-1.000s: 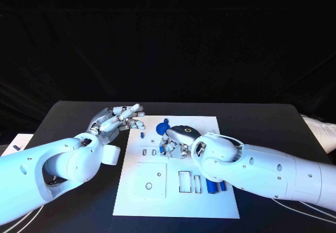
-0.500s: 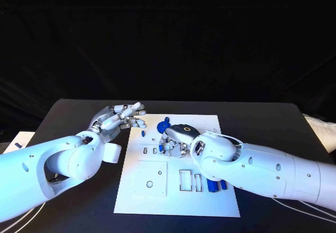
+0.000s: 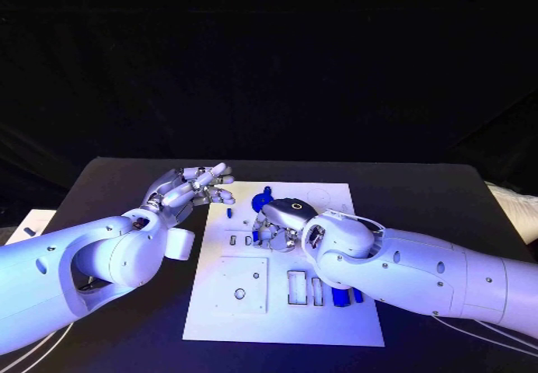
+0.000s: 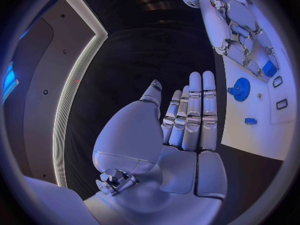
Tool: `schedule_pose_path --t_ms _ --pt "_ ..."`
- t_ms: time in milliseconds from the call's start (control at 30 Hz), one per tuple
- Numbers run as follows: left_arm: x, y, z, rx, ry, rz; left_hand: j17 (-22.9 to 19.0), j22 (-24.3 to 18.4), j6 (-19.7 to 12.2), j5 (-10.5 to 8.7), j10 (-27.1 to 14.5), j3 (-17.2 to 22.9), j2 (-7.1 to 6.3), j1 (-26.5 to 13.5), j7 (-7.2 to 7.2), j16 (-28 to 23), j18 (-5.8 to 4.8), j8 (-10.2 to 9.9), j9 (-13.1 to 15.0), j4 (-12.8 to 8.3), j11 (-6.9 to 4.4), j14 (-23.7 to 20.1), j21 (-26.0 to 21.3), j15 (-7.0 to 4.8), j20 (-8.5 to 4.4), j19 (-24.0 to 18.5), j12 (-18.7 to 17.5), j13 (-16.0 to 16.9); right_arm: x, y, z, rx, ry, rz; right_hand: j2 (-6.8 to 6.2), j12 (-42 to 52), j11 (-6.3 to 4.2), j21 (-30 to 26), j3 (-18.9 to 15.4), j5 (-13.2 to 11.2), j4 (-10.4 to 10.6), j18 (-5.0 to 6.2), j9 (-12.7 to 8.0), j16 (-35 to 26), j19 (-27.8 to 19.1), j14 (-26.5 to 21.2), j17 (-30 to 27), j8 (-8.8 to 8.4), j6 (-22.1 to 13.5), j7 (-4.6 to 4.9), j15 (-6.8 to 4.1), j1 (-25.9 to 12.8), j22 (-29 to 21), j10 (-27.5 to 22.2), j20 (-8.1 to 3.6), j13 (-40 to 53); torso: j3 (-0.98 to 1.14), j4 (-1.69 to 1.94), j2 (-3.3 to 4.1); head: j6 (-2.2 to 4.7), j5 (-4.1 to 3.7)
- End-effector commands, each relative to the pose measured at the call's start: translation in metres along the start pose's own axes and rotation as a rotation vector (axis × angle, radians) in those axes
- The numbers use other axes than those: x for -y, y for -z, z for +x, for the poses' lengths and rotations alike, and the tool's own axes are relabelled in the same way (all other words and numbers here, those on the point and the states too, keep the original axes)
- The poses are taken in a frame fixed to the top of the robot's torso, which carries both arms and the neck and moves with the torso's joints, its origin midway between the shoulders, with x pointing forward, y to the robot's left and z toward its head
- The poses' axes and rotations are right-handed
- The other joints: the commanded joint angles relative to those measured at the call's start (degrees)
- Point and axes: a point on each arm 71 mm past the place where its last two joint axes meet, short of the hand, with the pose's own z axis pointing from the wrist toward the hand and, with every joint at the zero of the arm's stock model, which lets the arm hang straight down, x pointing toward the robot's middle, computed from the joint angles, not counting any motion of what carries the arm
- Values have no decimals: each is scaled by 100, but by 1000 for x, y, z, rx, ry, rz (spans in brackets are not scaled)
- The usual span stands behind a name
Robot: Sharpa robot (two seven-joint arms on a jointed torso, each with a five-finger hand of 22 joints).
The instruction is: Assemble the parts on the task board
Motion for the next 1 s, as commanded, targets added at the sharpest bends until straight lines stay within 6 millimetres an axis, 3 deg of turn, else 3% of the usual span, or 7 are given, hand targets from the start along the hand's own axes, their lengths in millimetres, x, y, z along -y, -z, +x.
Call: schedule_pose_path --t_ms 33,833,1000 --pt "0 0 3 -23 12 2 7 7 13 -14 15 7 40 -2 36 -36 54 -19 -3 -39 38 -8 26 18 -8 -40 -19 1 2 1 6 -39 31 17 1 -46 -53 -20 -40 0 3 -94 -5 -39 215 451 820 -6 38 -35 -20 -77 1039 4 -5 224 1 -2 -2 -6 2" --pt "0 0 2 -25 13 -1 7 7 13 -14 15 7 40 -2 36 -36 54 -19 -3 -39 38 -8 26 18 -8 -40 -19 1 3 3 8 -69 57 33 -181 -333 17 -58 -157 -4 8 -78 -33 -85 161 436 753 -154 -114 50 40 -189 975 -120 47 82 2 -1 1 -15 -1" --pt "0 0 2 -25 13 -2 7 7 13 -14 15 7 40 -2 36 -36 54 -19 -3 -39 38 -8 26 18 -8 -40 -19 1 3 3 7 -56 57 37 -263 -474 64 -71 -237 -22 67 -73 -61 -96 143 433 740 -236 -244 104 76 -298 953 -179 75 8 0 -1 -3 -14 -10"
